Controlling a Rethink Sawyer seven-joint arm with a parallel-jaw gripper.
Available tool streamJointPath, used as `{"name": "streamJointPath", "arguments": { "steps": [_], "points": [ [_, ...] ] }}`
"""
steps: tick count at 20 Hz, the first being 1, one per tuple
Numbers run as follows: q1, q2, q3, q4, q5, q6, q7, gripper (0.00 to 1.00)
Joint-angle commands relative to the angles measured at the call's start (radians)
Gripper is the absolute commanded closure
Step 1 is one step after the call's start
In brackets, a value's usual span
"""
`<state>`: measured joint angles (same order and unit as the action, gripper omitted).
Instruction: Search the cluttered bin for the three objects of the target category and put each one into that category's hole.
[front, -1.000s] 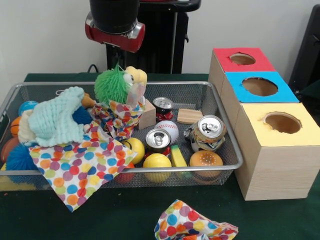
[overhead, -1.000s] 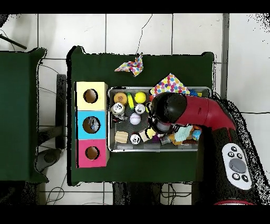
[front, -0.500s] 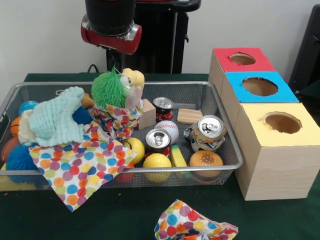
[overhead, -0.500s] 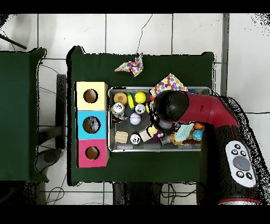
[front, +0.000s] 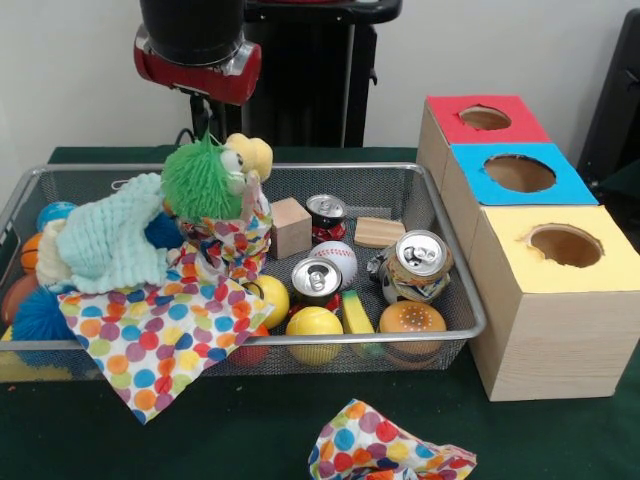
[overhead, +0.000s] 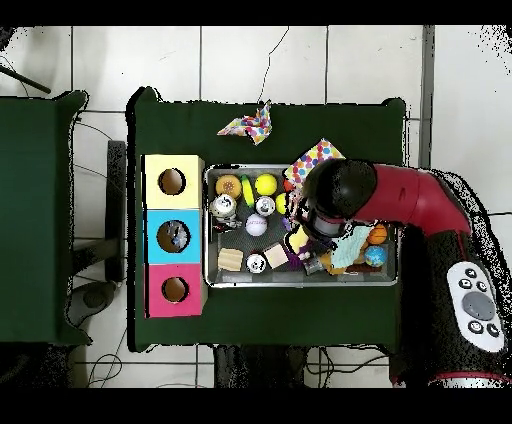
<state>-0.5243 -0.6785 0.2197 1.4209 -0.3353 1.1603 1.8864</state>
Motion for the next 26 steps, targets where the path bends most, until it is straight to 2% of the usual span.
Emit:
{"name": "streamJointPath", "arguments": {
  "steps": [1, 7, 11, 20, 26],
  "points": [
    [0.036, -0.006, 0.096, -0.112, -0.051, 0.199, -0.228, 1.00],
    [0.087, -0.019, 0.118, -0.222, -0.031, 0.332, -0.179, 1.00],
    [0.110, -0.011, 0.114, -0.286, -0.068, 0.392, -0.209, 1.00],
    [0.106, 0.001, 0.143, -0.386, -0.076, 0.503, -0.254, 1.00],
    [0.079, 0.009, 0.162, -0.427, -0.085, 0.528, -0.295, 1.00]
  ]
}}
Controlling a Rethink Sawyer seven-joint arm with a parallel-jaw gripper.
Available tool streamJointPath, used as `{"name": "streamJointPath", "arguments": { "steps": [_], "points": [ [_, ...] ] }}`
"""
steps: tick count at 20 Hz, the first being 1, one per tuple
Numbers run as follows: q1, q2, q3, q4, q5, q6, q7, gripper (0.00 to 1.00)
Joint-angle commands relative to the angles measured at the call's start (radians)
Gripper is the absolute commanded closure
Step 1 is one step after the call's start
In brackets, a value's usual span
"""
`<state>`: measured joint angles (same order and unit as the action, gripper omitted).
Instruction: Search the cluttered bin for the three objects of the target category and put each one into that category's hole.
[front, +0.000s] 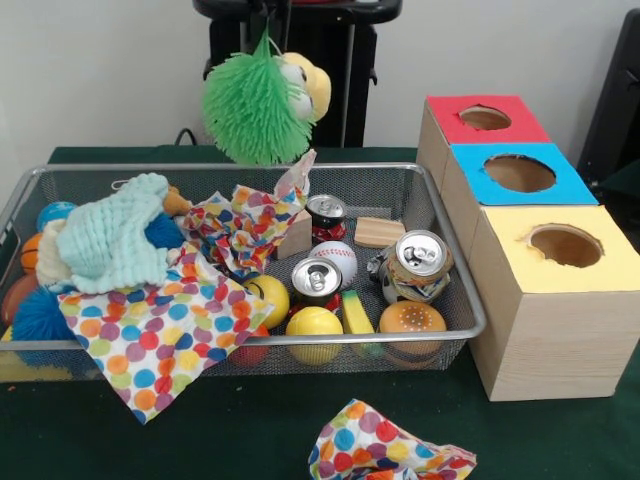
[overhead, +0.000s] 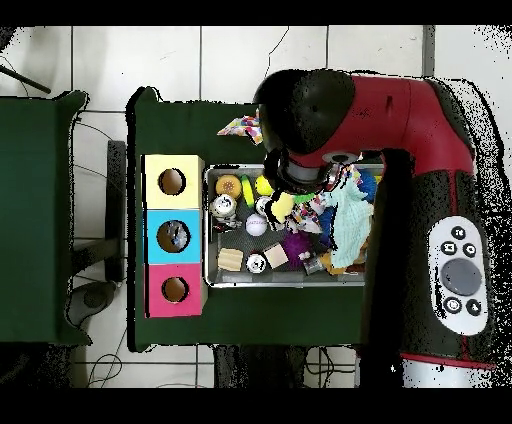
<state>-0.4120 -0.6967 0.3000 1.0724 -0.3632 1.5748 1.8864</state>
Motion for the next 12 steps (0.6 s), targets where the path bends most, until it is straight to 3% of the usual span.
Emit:
{"name": "streamJointPath", "arguments": {
  "steps": [1, 7, 12],
  "points": [
    [-0.039, 0.033, 0.086, -0.093, -0.061, 0.120, -0.312, 1.00],
    [-0.085, 0.048, 0.100, -0.078, -0.051, 0.087, -0.354, 1.00],
    [-0.099, 0.051, 0.109, -0.070, -0.040, 0.075, -0.327, 1.00]
  ]
}}
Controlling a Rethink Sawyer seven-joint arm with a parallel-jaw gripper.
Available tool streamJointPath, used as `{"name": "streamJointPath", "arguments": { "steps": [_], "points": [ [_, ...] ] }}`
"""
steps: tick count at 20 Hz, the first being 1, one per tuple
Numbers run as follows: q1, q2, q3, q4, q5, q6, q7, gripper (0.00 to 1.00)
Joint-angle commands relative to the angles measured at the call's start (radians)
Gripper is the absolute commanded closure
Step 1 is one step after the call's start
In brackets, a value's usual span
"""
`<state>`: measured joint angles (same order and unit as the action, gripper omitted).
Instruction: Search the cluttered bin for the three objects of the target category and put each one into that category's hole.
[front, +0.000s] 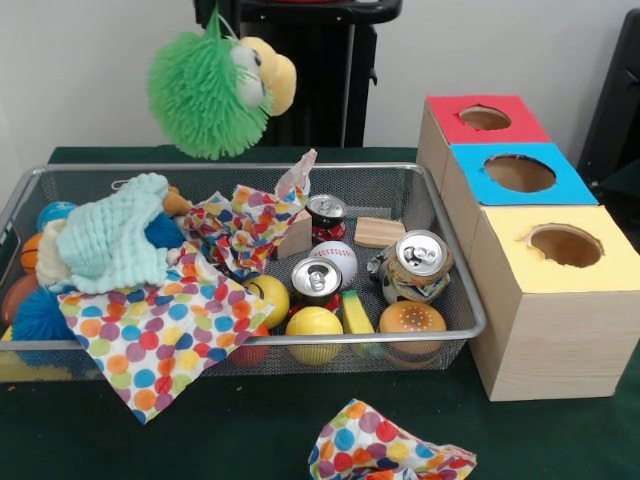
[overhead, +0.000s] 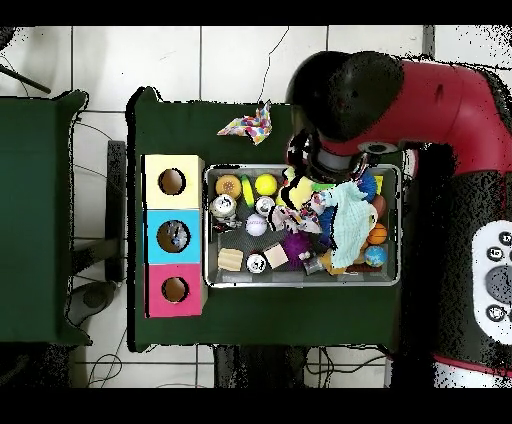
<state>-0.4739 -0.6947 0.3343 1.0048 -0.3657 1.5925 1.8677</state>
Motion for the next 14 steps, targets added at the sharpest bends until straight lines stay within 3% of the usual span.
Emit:
{"name": "streamJointPath", "arguments": {
  "steps": [1, 10, 11, 14],
  "points": [
    [-0.035, 0.054, 0.077, -0.005, -0.042, 0.055, -0.306, 1.00],
    [-0.024, 0.052, 0.087, 0.021, -0.062, 0.031, -0.306, 1.00],
    [-0.024, 0.049, 0.079, 0.030, -0.054, 0.038, -0.272, 0.00],
    [-0.027, 0.033, 0.070, 0.065, -0.048, -0.033, -0.242, 0.00]
  ]
}}
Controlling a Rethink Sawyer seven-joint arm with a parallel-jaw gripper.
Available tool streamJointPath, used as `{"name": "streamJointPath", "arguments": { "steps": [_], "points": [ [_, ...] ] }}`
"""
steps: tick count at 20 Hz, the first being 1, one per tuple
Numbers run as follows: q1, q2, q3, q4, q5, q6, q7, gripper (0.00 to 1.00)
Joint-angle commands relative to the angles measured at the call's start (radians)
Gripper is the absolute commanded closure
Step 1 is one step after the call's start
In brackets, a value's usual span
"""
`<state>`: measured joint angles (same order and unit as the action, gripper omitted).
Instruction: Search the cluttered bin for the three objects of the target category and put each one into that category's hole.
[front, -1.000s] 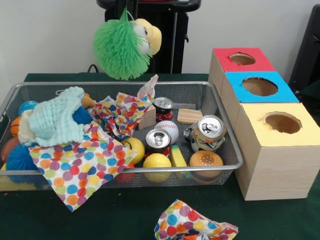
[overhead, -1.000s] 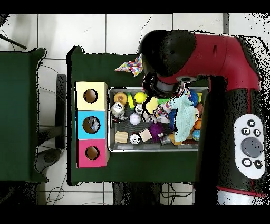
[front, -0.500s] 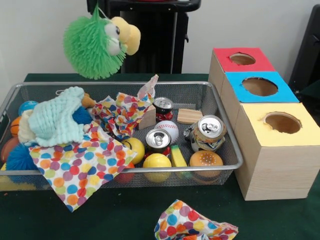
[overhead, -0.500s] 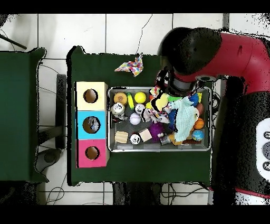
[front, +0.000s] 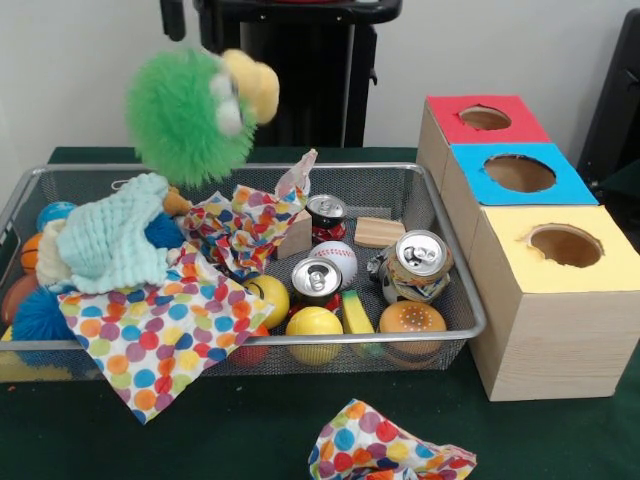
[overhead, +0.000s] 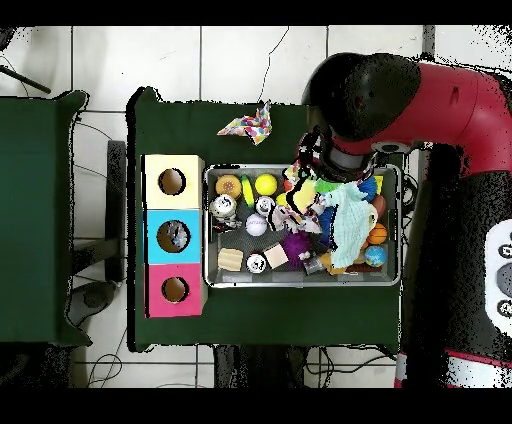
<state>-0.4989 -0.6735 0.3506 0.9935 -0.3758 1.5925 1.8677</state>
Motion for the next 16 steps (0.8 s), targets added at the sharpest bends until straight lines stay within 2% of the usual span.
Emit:
{"name": "streamJointPath", "arguments": {
  "steps": [1, 2, 11, 16],
  "points": [
    [-0.004, 0.013, 0.057, 0.082, -0.044, -0.052, -0.258, 0.00],
    [-0.003, 0.013, 0.051, 0.092, -0.043, -0.055, -0.245, 0.00],
    [-0.007, -0.033, 0.021, 0.306, -0.037, -0.282, -0.168, 0.00],
    [0.032, -0.069, -0.014, 0.394, -0.074, -0.375, -0.095, 0.00]
  ]
}}
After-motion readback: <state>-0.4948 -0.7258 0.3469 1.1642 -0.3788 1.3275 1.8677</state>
